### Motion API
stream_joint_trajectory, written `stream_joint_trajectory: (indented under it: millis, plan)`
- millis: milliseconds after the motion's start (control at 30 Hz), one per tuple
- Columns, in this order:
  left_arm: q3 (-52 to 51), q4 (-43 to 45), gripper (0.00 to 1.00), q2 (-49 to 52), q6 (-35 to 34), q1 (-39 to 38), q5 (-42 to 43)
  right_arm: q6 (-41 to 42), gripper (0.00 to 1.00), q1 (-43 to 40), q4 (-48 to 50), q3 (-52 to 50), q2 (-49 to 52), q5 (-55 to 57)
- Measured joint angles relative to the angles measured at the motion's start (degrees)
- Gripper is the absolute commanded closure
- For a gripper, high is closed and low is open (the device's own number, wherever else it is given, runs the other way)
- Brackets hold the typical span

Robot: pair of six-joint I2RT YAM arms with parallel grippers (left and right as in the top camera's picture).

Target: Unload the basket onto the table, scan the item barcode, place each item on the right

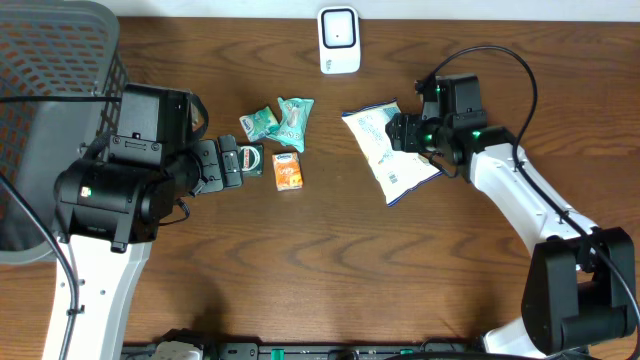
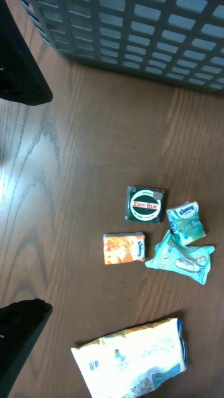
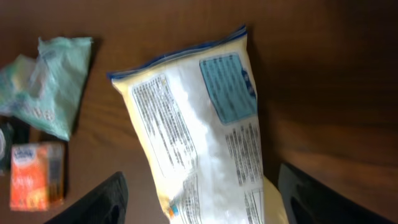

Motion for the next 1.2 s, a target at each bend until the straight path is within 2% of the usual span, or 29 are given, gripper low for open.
stream_joint_trajectory:
  millis: [167,267,333,367,767,967,1200]
  plan:
    - [0.0,0.0,0.02,0.0,0.0,0.0,0.0,-4.2,0.21,0.0,-8.1,4.1,0.2,-0.1]
    - [0.0,0.0,0.02,0.0,0.0,0.0,0.0,-5.9,0.20,0.0,-7.5,6.7,1.3,0.0]
    - [0.0,0.0,0.02,0.0,0.0,0.0,0.0,-6.4,0.13,0.0,-6.7,7.1,2.2,0.5]
    - [0.0,0.0,0.02,0.0,0.0,0.0,0.0,-6.6,0.01,0.0,-6.4,7.2,2.7,1.1]
    - [0.0,0.0,0.02,0.0,0.0,0.0,0.0,-8.0,0.01,-1.2,-3.3,7.1,4.1,10.9]
    - [0.0,0.0,0.03,0.0,0.0,0.0,0.0,-12.0,0.01,-3.6,-3.5,7.0,5.3,6.6]
    - [0.0,0.0,0.03,0.0,0.0,0.0,0.0,-13.8,0.01,-4.4,-3.5,6.9,12.0,-0.9]
